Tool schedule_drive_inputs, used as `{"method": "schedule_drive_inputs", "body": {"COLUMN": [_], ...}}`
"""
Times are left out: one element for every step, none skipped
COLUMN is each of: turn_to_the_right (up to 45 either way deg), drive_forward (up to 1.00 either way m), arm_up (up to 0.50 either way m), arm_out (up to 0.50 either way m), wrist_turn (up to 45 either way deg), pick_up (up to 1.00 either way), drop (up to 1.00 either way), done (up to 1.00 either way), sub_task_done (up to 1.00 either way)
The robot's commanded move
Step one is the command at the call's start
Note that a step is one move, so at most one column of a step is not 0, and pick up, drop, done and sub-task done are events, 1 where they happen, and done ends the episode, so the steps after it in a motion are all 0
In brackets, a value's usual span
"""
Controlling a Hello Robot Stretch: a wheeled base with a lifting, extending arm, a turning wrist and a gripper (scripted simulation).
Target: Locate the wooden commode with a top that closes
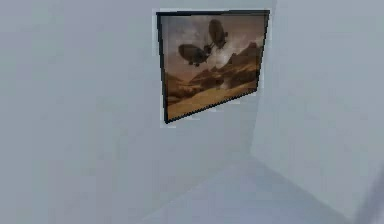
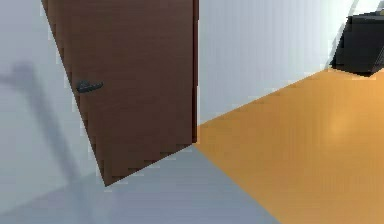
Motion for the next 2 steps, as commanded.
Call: {"method": "schedule_drive_inputs", "body": {"turn_to_the_right": [6.0, 0.0], "drive_forward": [0.0, 0.05], "arm_up": [0.0, 0.0], "arm_out": [0.0, 0.0], "wrist_turn": [0.0, 0.0], "pick_up": [0.0, 0.0], "drop": [0.0, 0.0], "done": [0.0, 0.0], "sub_task_done": [0.0, 0.0]}}
